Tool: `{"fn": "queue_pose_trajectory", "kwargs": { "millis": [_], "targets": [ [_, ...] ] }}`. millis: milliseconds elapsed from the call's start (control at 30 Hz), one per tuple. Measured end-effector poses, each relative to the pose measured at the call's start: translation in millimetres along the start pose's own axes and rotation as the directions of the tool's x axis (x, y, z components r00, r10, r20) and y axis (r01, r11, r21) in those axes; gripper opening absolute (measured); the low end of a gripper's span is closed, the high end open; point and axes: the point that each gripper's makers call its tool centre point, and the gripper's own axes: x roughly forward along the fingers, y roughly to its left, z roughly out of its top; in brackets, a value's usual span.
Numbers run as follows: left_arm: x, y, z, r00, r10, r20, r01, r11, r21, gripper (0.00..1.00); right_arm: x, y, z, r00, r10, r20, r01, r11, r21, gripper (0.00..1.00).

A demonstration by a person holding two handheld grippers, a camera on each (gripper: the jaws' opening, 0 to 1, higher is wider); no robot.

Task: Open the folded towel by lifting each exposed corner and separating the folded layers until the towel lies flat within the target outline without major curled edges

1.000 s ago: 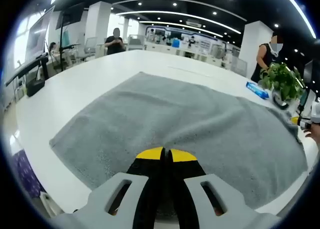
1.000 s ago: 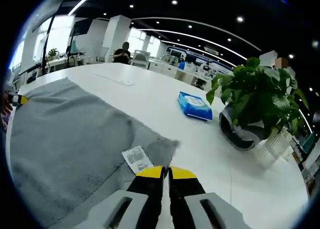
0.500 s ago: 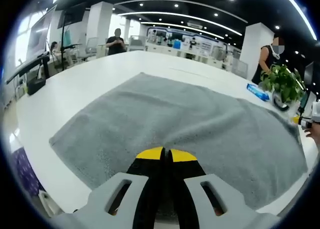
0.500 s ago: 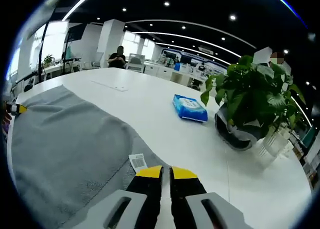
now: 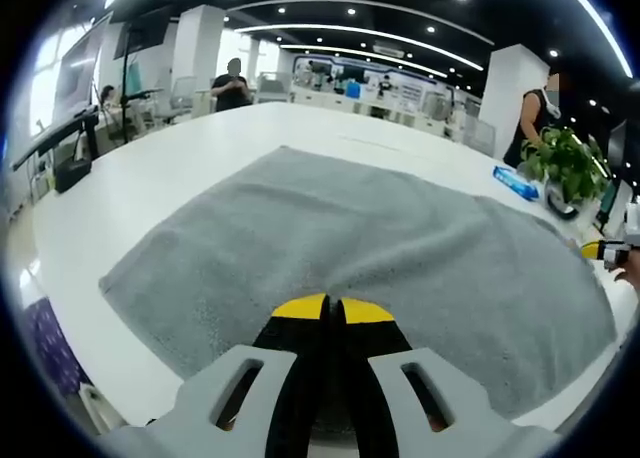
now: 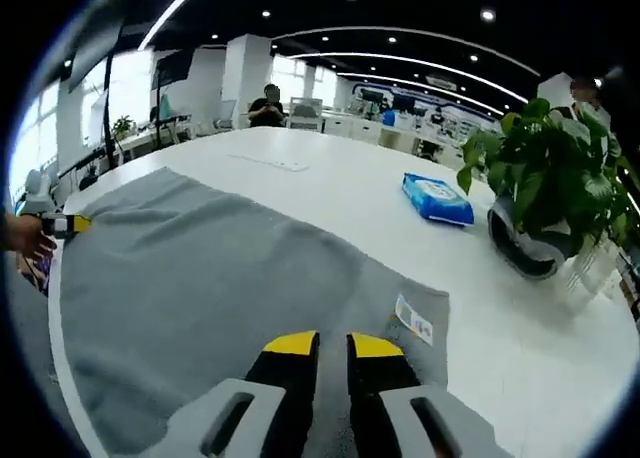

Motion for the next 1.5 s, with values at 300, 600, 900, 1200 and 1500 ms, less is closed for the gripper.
{"fn": "queue_pose_trajectory", "kwargs": {
  "millis": [300,600,900,1200,1500],
  "targets": [
    [5.3,-2.5,3.2,1.000,0.001,-0.027,-0.001,1.000,0.004,0.04,4.3,-5.3,-28.7,0.996,-0.026,-0.088,0.029,0.999,0.025,0.21],
    [23.9,-15.6,10.3,0.998,-0.023,-0.051,0.025,0.999,0.045,0.04,12.2,-17.2,-23.1,0.997,-0.030,-0.065,0.033,0.998,0.048,0.23],
    [50.1,-19.4,20.7,0.998,-0.047,-0.052,0.050,0.997,0.066,0.04,22.4,-33.0,-15.8,0.998,-0.057,-0.041,0.059,0.997,0.055,0.22],
    [52.0,-22.6,21.7,0.995,-0.066,-0.072,0.070,0.996,0.059,0.06,-1.6,-35.5,7.3,0.996,-0.077,0.047,0.073,0.994,0.084,0.23],
    [18.7,-71.8,60.6,0.977,-0.207,0.053,0.202,0.975,0.095,0.24,-68.9,-25.4,53.3,0.956,-0.088,0.279,0.024,0.974,0.227,0.31]
  ]
}}
